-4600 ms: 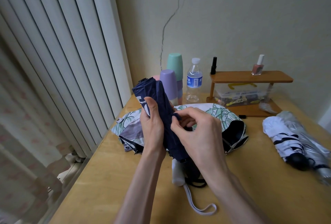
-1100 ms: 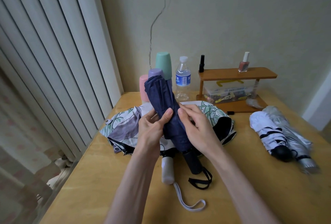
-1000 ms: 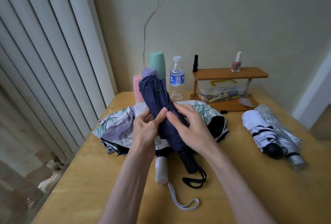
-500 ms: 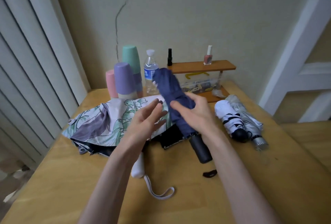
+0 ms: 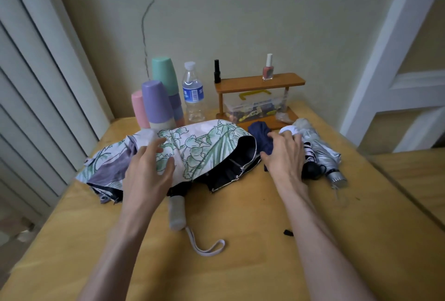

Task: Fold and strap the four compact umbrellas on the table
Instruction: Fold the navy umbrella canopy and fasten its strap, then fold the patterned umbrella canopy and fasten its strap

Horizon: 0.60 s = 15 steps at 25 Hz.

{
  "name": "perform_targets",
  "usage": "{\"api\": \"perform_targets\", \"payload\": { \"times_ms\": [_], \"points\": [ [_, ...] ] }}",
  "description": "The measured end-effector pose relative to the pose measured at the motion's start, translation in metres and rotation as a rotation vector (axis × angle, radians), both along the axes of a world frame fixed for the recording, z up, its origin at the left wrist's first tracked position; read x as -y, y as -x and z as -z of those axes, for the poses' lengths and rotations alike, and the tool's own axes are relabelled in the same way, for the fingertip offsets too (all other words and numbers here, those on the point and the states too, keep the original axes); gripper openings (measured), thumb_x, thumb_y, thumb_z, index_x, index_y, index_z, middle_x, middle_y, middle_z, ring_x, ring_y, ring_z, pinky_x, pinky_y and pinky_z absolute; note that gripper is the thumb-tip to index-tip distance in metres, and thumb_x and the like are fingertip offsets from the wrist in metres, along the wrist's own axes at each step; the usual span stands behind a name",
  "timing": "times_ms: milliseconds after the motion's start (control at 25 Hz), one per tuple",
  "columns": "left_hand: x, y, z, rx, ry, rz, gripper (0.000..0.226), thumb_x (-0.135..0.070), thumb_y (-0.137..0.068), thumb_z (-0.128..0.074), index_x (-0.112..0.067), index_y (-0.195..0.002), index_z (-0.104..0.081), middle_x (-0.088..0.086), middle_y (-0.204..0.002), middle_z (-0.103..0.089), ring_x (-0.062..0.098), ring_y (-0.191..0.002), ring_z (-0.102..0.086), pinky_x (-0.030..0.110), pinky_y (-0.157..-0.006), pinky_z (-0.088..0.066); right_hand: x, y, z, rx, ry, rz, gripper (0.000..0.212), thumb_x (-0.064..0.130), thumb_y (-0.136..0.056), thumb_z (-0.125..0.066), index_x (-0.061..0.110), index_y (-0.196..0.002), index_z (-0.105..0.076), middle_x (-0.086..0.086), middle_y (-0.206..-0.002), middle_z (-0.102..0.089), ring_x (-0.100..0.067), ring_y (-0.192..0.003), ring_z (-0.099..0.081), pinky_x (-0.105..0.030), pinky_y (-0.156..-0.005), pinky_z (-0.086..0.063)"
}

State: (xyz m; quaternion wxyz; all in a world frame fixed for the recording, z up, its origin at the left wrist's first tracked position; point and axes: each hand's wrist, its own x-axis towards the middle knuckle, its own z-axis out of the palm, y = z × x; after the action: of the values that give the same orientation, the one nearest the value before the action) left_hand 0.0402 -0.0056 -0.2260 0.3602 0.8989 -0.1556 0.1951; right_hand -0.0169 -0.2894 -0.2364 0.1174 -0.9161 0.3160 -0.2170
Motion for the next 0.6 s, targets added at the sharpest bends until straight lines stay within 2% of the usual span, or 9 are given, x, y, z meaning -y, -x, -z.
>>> {"api": "perform_targets", "payload": {
  "times_ms": [120, 200, 280, 360, 440, 520, 600],
  "points": [
    [-0.029, -0.007, 0.001, 0.114, 0.052, -0.154, 0.041, -0.016, -0.096, -0.069, -0.016, -0.137, -0.064, 0.015, -0.122, -0.068, 0.04, -0.12, -0.06, 0.051, -0.093, -0.048, -0.021, -0.003, -0.02, 0.285, 0.048, -0.134, 0.036, 0.027, -0.093, -0.075, 0.015, -0.127, -0.071, -0.011, -0.127, -0.059, -0.032, -0.122, -0.048, -0.043, -0.102, -0.043],
    [-0.048, -0.02, 0.002, 0.098, -0.015, -0.255, 0.049, -0.03, -0.098, -0.071, -0.015, -0.143, -0.06, 0.019, -0.134, -0.063, 0.044, -0.131, -0.053, 0.059, -0.107, -0.042, -0.042, -0.013, -0.033, 0.424, -0.108, -0.315, 0.037, 0.036, -0.098, -0.069, 0.017, -0.129, -0.071, -0.008, -0.13, -0.057, -0.029, -0.126, -0.048, -0.042, -0.104, -0.043],
    [-0.065, -0.037, 0.002, -0.159, -0.057, -0.302, 0.08, -0.064, -0.093, -0.065, -0.024, -0.158, -0.042, 0.014, -0.159, -0.048, 0.04, -0.149, -0.039, 0.061, -0.122, -0.027, -0.06, -0.031, -0.041, 0.243, -0.319, -0.393, 0.06, 0.056, -0.1, -0.061, 0.021, -0.148, -0.056, -0.008, -0.152, -0.047, -0.031, -0.143, -0.039, -0.044, -0.115, -0.034],
    [-0.073, -0.046, 0.004, -0.404, -0.013, -0.209, 0.116, -0.092, -0.077, -0.057, -0.027, -0.167, -0.022, 0.01, -0.168, -0.038, 0.033, -0.154, -0.037, 0.056, -0.125, -0.028, -0.076, -0.049, -0.039, -0.016, -0.579, -0.392, 0.087, 0.071, -0.096, -0.054, 0.021, -0.164, -0.031, -0.008, -0.169, -0.03, -0.032, -0.155, -0.029, -0.048, -0.122, -0.028],
    [-0.067, -0.045, 0.01, -0.514, 0.032, -0.084, 0.135, -0.098, -0.069, -0.058, -0.02, -0.169, -0.013, 0.011, -0.171, -0.034, 0.031, -0.154, -0.037, 0.052, -0.124, -0.032, -0.099, -0.054, -0.028, -0.094, -0.778, -0.379, 0.1, 0.081, -0.089, -0.055, 0.021, -0.164, -0.028, -0.006, -0.169, -0.034, -0.031, -0.154, -0.034, -0.048, -0.122, -0.032],
    [-0.055, -0.043, 0.018, -0.529, -0.003, -0.049, 0.147, -0.105, -0.059, -0.055, -0.015, -0.168, -0.012, 0.012, -0.17, -0.035, 0.031, -0.152, -0.04, 0.052, -0.122, -0.036, -0.116, -0.056, -0.016, -0.106, -0.731, -0.385, 0.104, 0.085, -0.084, -0.057, 0.022, -0.162, -0.031, -0.005, -0.166, -0.039, -0.03, -0.152, -0.038, -0.048, -0.12, -0.035],
    [-0.043, -0.036, 0.023, -0.529, -0.073, -0.055, 0.159, -0.11, -0.049, -0.048, -0.013, -0.168, -0.008, 0.01, -0.168, -0.037, 0.032, -0.151, -0.042, 0.053, -0.12, -0.037, -0.128, -0.055, -0.012, -0.114, -0.72, -0.385, 0.108, 0.085, -0.083, -0.058, 0.023, -0.165, -0.025, -0.003, -0.169, -0.033, -0.03, -0.155, -0.032, -0.049, -0.123, -0.033]
  ]
}}
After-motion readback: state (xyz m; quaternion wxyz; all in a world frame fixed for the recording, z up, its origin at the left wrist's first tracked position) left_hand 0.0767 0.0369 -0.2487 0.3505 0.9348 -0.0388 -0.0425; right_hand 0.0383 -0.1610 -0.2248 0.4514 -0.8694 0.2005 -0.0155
